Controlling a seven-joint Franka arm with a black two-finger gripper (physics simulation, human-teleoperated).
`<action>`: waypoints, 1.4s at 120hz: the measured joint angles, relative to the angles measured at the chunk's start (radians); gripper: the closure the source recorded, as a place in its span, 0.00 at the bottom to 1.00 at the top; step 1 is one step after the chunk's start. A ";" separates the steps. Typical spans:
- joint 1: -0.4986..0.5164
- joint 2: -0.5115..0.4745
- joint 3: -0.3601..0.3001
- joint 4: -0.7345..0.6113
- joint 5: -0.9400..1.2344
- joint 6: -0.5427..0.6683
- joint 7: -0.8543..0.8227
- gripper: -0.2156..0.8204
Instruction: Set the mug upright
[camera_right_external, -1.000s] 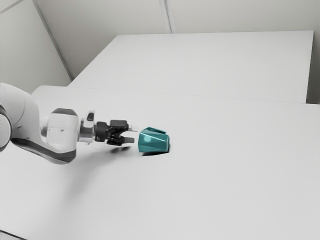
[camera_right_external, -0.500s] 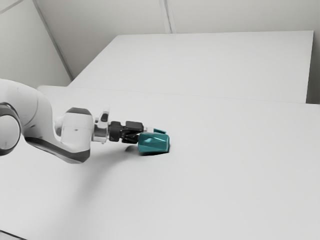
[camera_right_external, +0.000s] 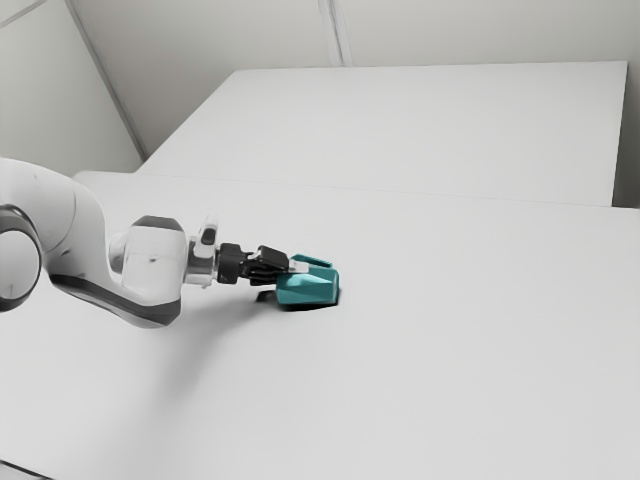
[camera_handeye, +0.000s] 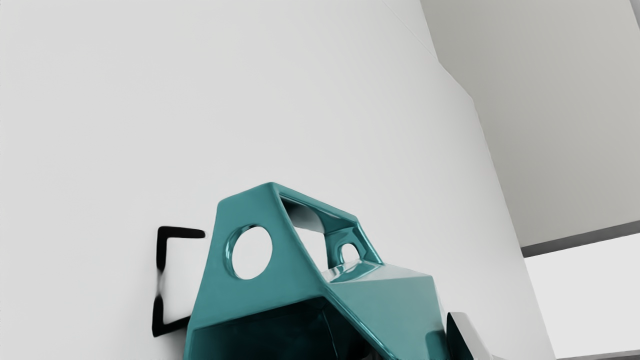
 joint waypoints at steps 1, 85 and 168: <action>0.000 0.000 0.000 0.000 0.000 0.000 0.000 0.85; -0.013 -0.056 -0.031 0.146 0.211 0.046 -0.038 0.94; -0.030 -0.025 -0.042 0.355 1.546 0.057 -0.673 0.96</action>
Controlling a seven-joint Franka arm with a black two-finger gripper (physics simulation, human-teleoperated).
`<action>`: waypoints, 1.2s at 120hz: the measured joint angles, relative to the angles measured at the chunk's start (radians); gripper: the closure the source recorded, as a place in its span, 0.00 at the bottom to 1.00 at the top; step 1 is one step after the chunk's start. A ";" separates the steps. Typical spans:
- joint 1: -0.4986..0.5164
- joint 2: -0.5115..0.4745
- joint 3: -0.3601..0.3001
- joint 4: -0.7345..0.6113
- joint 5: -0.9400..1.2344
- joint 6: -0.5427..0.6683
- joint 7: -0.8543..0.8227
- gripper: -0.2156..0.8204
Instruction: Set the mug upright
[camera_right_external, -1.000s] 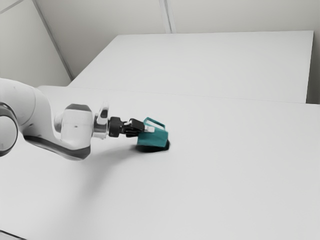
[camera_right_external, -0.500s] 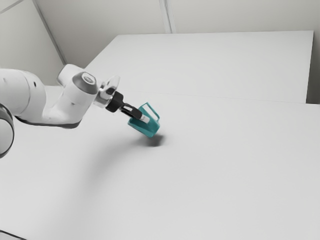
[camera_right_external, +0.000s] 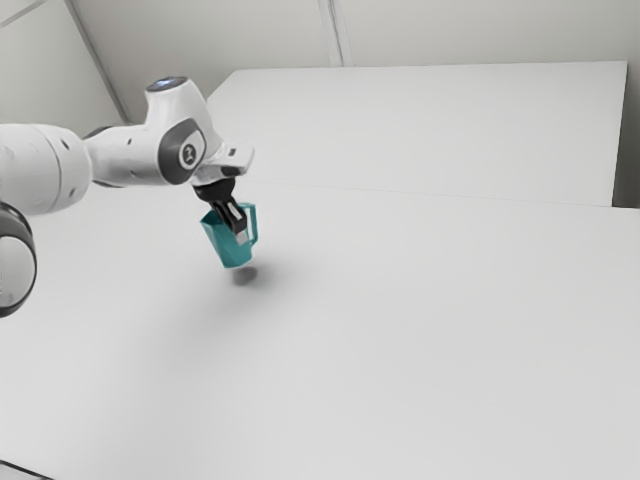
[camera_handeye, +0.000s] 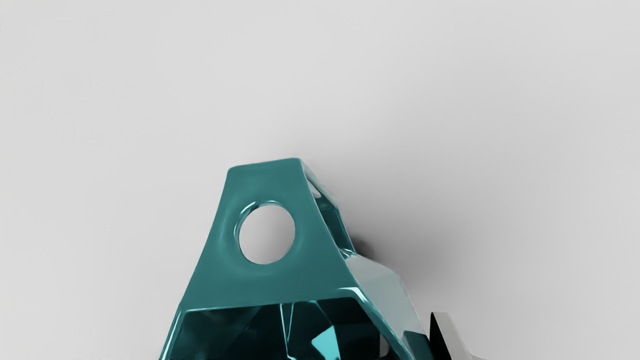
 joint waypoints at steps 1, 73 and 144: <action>0.000 0.001 0.000 -0.002 0.001 0.003 -0.006 0.96; 0.002 0.041 0.006 -0.051 0.009 0.096 -0.301 0.57; -0.057 -0.122 -0.046 0.367 0.073 -0.281 -0.412 0.23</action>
